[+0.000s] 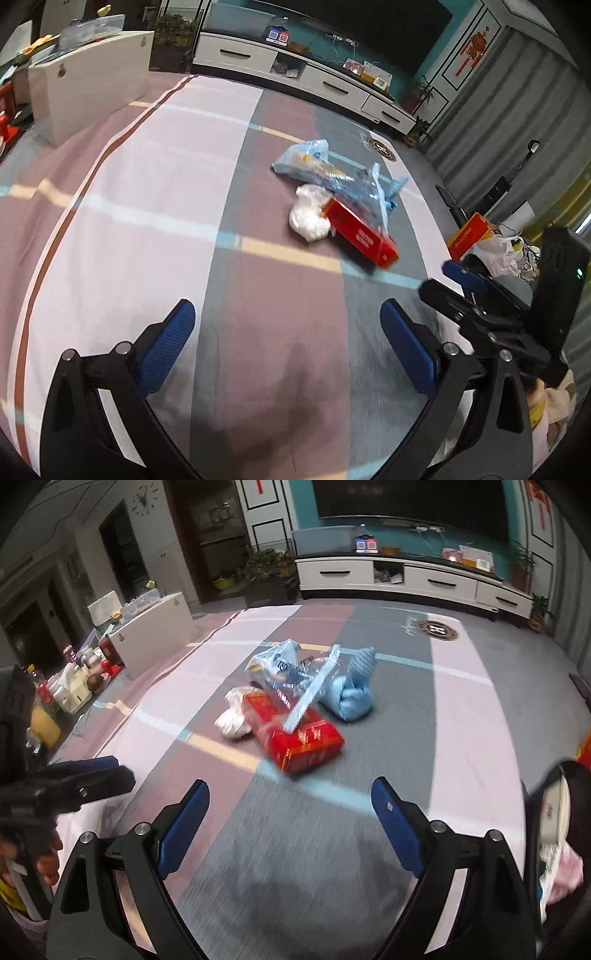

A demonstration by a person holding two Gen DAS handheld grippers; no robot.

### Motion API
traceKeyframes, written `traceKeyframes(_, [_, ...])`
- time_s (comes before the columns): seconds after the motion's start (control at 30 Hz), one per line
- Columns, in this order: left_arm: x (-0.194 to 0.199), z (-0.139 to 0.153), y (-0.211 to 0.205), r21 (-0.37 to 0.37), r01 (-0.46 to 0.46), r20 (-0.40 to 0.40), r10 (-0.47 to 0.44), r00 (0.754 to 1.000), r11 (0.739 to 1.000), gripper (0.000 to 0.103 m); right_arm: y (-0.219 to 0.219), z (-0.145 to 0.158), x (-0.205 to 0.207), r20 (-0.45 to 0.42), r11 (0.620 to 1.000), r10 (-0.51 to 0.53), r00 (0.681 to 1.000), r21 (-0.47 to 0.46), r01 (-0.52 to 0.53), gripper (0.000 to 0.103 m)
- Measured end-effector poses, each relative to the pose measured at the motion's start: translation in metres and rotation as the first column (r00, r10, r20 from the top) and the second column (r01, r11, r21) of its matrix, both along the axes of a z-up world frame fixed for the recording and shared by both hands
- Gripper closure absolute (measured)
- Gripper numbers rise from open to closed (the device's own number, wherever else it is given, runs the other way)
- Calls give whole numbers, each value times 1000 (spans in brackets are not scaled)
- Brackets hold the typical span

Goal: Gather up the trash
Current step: 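Grasp the white tissue with the left tool while the right tool grasps the red cigarette box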

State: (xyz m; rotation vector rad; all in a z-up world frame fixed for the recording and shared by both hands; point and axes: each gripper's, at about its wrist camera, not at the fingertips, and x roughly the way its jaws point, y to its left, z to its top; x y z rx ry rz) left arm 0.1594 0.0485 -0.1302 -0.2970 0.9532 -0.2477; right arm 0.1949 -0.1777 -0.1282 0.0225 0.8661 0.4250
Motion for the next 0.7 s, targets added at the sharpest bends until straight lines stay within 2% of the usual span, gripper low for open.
traceKeyframes(0.2, [23,-4,2,42,-7,7,7,1000,999,3,7,-20,43,-32,999,50,998,-6,-50,15])
traceKeyframes(0.43, [37,-10,5,71,-11,-6,11,1000,997,3,21,-34,64,-46,994,112,993,-12,-113,15])
traceKeyframes(0.47, [38,-11,5,72,-10,-8,11,1000,997,3,23,-34,63,-37,992,121,992,-16,-121,19])
traceKeyframes(0.5, [39,-11,5,73,-9,-9,9,1000,997,3,25,-35,62,-38,991,131,991,-19,-132,32])
traceKeyframes(0.7, [47,-10,-4,93,21,8,-22,1000,995,3,20,-31,39,-62,989,146,987,14,-145,37])
